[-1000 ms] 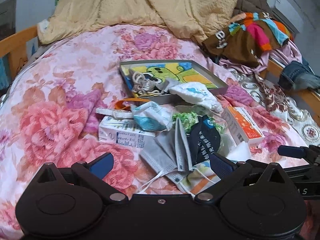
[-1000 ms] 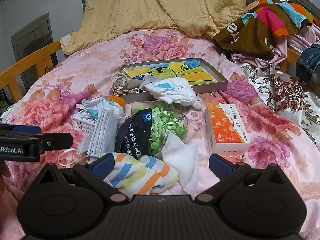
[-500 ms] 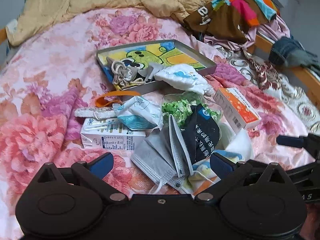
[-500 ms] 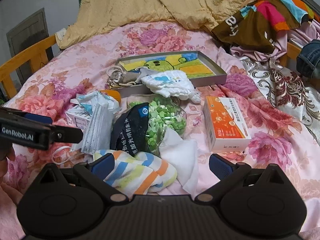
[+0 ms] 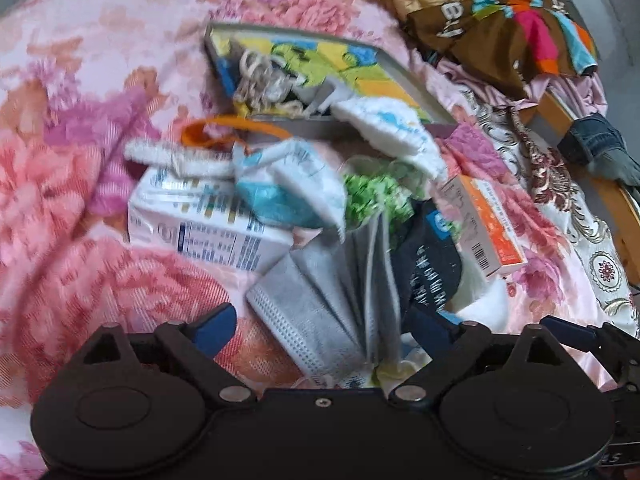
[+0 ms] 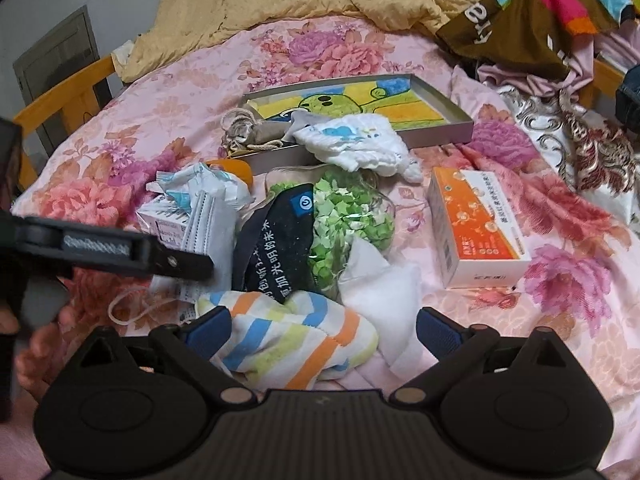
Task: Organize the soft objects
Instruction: 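Lower the left tool to the grey face mask while the right tool grasps the striped towel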
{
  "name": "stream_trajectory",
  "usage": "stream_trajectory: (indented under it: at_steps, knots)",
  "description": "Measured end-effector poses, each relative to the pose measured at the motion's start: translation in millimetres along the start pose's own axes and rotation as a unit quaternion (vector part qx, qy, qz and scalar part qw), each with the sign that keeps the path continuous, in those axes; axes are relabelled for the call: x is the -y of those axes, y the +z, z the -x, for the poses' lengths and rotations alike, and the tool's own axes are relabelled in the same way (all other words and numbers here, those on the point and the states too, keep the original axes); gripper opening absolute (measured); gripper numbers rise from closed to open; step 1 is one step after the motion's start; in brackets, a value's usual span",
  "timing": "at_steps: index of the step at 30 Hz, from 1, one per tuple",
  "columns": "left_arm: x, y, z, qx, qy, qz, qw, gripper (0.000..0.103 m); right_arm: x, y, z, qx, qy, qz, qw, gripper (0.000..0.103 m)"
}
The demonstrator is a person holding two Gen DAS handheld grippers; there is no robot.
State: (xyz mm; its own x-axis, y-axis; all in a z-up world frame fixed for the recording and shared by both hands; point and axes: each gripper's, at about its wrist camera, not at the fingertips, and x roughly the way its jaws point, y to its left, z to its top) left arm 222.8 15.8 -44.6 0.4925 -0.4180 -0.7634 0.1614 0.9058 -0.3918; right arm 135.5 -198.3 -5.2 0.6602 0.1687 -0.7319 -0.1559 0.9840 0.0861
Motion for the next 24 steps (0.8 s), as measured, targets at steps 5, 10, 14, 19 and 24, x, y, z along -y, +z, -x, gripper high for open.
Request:
stream_trajectory:
  at_steps: [5,10,14,19,24]
  knots:
    - [-10,1,-6,-0.007,-0.006,0.027,0.9996,0.085,2,2,-7,-0.016,0.013,-0.018,1.0,0.098]
    - [-19,3,-8,-0.01,-0.019,0.068,0.9974,0.079,2,2,-18,-0.034,0.032,-0.041,0.998,0.094]
    - [-20,3,-10,-0.012,-0.024,0.073,0.9969,0.068,5,0,-26,-0.05,0.05,-0.071,0.995,0.089]
    - [-19,2,-11,-0.018,-0.032,0.072,0.9967,0.042,15,-2,-29,-0.053,0.071,-0.114,0.99,0.083]
    - [-17,3,-12,-0.031,-0.054,0.066,0.9958,0.017,11,-4,-30,-0.058,0.087,-0.107,0.989,0.073]
